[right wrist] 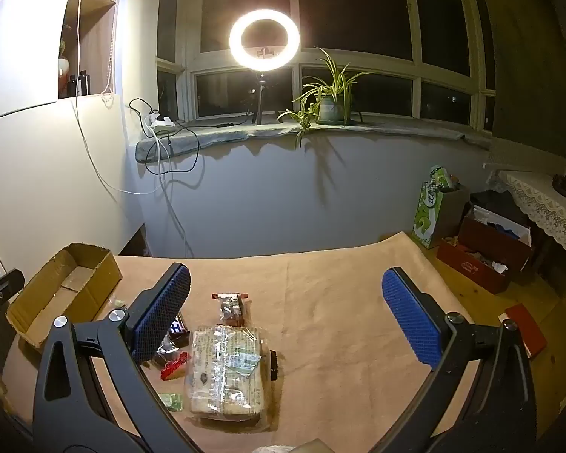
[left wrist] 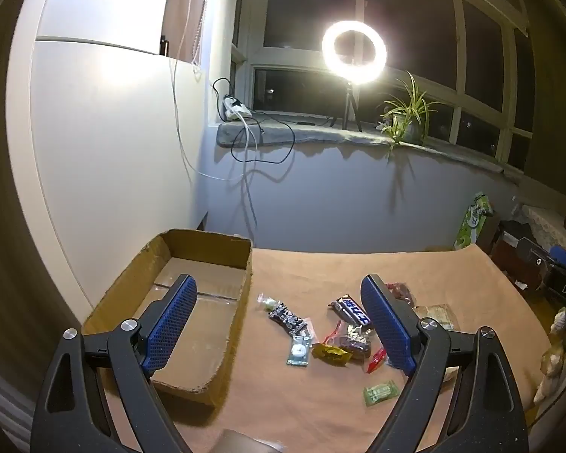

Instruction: Organize snacks

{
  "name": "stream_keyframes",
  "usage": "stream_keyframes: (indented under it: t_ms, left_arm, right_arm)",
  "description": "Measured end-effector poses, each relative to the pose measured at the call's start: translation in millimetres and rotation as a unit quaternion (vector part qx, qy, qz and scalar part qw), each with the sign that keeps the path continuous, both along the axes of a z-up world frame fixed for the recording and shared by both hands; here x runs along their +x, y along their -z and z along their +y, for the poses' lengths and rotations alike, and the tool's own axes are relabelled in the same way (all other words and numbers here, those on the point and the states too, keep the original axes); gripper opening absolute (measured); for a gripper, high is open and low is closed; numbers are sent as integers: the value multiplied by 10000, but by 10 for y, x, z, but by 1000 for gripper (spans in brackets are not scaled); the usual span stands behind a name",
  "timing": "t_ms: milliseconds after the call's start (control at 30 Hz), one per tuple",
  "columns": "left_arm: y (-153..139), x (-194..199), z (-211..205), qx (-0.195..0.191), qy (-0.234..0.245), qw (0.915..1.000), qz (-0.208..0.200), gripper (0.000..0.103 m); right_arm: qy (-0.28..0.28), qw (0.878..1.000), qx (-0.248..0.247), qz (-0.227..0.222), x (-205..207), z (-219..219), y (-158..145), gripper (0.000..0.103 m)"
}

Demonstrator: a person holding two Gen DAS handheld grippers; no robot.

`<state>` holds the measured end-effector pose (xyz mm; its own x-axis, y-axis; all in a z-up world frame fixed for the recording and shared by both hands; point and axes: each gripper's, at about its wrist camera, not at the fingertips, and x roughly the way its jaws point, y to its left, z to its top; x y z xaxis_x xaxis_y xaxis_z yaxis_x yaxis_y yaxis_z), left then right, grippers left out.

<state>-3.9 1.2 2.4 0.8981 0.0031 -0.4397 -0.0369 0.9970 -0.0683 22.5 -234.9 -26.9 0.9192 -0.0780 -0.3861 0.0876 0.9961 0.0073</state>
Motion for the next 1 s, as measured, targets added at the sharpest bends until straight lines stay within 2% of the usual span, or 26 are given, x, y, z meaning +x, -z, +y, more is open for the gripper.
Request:
stream_keyframes:
  t_ms: [400, 1000]
  left_arm:
    - [14, 21, 38, -84, -85, 9999, 55, 89]
    - [22, 4, 10, -56, -89, 9999, 55, 89]
  right_arm:
    - [-64, 9998, -127, -128, 4, 60, -28, 103]
    - [-67, 9999, -81, -90, 5, 46, 7, 103]
